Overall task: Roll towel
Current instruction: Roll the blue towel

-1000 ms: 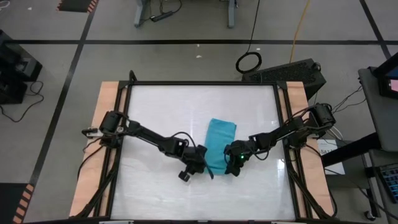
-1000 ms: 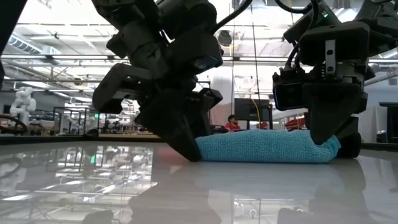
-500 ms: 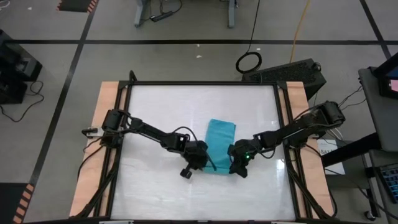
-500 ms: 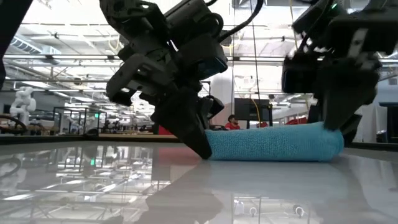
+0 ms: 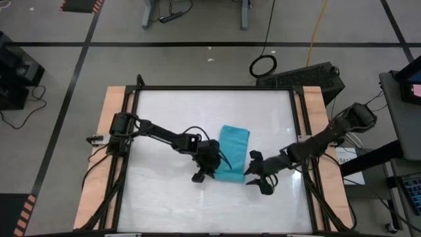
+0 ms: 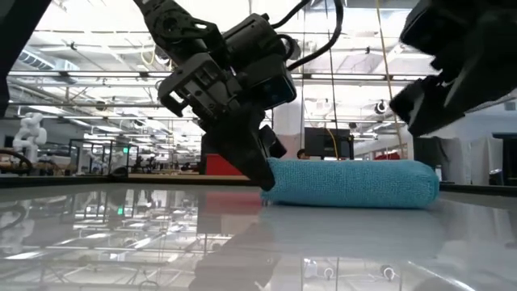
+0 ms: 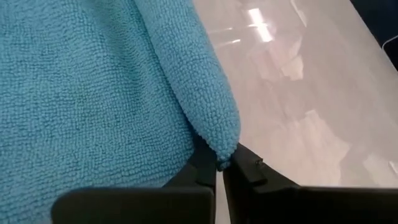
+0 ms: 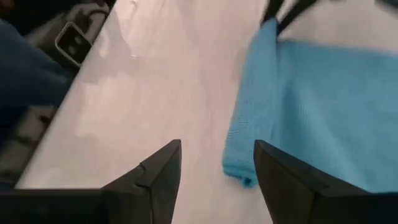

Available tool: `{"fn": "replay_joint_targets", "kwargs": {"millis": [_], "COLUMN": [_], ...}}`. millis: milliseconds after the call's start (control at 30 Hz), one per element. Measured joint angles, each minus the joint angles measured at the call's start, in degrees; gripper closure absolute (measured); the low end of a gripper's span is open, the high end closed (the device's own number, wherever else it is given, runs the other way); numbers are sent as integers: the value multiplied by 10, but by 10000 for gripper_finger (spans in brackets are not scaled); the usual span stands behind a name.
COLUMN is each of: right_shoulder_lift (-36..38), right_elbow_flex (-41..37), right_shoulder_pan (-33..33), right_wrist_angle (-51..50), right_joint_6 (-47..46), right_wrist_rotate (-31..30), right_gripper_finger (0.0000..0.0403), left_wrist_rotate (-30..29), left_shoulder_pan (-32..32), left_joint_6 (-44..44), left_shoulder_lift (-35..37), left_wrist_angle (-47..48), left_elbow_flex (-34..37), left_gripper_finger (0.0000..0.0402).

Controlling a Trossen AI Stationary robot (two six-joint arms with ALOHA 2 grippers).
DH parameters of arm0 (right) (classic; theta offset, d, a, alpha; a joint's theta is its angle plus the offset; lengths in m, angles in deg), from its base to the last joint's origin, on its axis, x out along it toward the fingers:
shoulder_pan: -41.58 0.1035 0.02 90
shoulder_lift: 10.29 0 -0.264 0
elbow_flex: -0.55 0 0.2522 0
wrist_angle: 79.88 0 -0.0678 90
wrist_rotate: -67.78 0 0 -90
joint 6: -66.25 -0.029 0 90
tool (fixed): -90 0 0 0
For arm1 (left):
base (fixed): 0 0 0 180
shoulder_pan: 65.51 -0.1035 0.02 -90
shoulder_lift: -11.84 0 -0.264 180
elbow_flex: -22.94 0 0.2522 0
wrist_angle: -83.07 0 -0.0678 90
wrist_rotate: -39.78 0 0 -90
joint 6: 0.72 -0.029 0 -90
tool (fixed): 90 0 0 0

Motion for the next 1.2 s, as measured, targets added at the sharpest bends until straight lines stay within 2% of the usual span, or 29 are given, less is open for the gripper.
{"fn": "replay_joint_targets", "kwargs": {"millis": [100, 233, 333, 500, 667, 1200], "right_shoulder_lift": [-14, -47, -78, -128, -156, -156], "right_elbow_flex": [1, 4, 13, 57, 101, 101], "right_shoulder_pan": [30, 55, 66, 76, 92, 99], "right_wrist_angle": [20, 15, 15, 14, -10, -48], "right_joint_6": [46, 58, 67, 100, 153, 152], "right_wrist_rotate": [-50, -116, -138, -154, -215, -217], "right_gripper_finger": [211, 211, 211, 212, 212, 212], "left_wrist_rotate": [14, 54, 84, 93, 106, 140], "left_shoulder_pan": [-4, -7, -7, -7, -17, -47], "left_joint_6": [11, 33, 50, 56, 74, 114], "left_shoulder_lift": [-5, -26, -41, -48, -49, -50], "left_wrist_angle": [-4, -5, -13, -23, -40, -47], "left_elbow_flex": [0, 0, -2, -3, -2, -2], "left_gripper_finger": [392, 392, 392, 392, 392, 392]}}
